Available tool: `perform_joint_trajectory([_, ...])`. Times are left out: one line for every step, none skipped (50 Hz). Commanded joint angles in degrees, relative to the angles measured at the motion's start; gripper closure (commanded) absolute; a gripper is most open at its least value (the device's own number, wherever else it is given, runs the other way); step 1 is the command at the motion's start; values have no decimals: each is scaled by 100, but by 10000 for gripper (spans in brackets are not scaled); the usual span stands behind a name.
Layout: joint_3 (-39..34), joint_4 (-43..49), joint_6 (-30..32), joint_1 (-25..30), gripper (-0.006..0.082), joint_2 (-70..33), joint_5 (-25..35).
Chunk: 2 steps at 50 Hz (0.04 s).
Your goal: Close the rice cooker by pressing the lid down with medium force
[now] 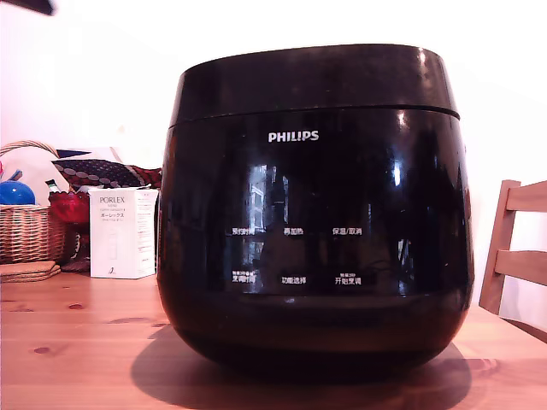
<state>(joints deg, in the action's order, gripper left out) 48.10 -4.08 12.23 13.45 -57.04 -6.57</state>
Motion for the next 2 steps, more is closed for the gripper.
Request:
perform_joint_trajectory([37, -22, 20, -35, 790, 13, -9])
perform_joint_trajectory([37, -20, 20, -39, 790, 13, -9])
